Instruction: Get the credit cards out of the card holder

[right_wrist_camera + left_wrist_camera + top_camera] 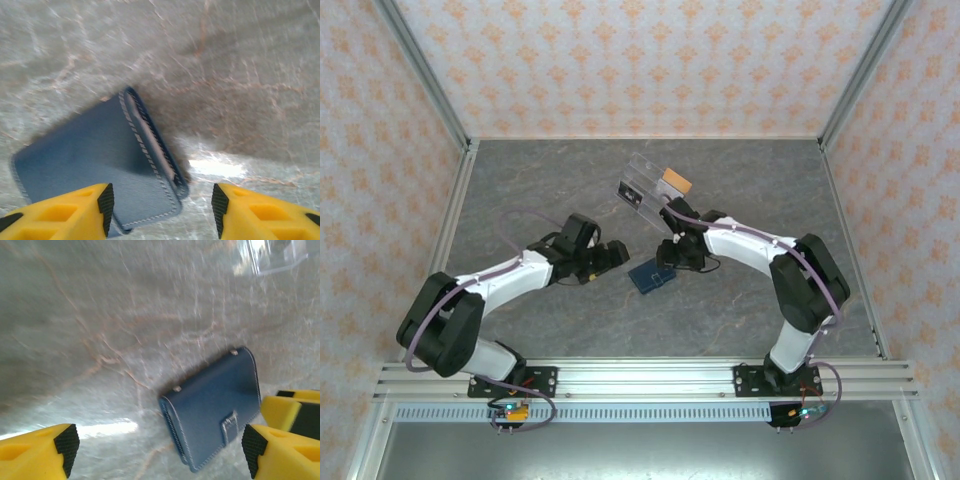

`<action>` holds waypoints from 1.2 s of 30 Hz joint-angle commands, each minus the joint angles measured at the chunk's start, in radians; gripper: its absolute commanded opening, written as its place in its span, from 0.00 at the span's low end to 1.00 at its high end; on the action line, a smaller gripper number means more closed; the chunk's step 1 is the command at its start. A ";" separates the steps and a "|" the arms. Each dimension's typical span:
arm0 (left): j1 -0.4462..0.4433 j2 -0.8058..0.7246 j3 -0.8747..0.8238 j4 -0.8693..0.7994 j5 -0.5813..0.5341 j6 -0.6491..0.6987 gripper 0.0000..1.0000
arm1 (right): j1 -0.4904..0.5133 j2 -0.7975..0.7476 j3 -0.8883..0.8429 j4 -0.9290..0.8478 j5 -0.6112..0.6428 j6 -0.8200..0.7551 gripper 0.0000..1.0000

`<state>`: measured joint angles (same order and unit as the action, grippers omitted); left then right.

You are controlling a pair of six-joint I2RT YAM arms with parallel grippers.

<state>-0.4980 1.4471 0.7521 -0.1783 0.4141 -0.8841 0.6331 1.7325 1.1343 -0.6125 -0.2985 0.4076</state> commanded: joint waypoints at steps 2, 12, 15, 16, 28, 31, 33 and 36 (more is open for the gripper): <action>-0.063 0.054 -0.017 0.097 0.041 -0.139 0.83 | -0.013 0.019 0.006 -0.004 -0.014 0.000 0.52; -0.120 0.184 -0.008 0.211 0.067 -0.232 0.64 | -0.022 0.084 -0.005 -0.005 0.020 0.033 0.34; -0.121 0.198 -0.006 0.252 0.076 -0.240 0.61 | -0.023 0.091 -0.011 -0.001 0.015 0.044 0.32; -0.122 0.202 -0.004 0.259 0.080 -0.240 0.60 | -0.025 0.092 -0.013 -0.003 0.015 0.047 0.32; -0.122 0.235 0.006 0.345 0.110 -0.240 0.53 | -0.053 0.098 -0.033 0.036 -0.075 0.059 0.28; -0.122 0.227 0.003 0.378 0.120 -0.243 0.49 | -0.053 0.093 -0.033 0.045 -0.099 0.059 0.27; -0.122 0.216 0.003 0.387 0.121 -0.240 0.45 | -0.054 0.088 -0.035 0.055 -0.123 0.059 0.27; -0.120 0.190 0.004 0.381 0.113 -0.223 0.35 | -0.055 0.066 -0.040 0.076 -0.158 0.060 0.28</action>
<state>-0.6086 1.6764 0.7490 0.1284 0.5114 -1.1183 0.5747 1.7981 1.1233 -0.5640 -0.4152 0.4534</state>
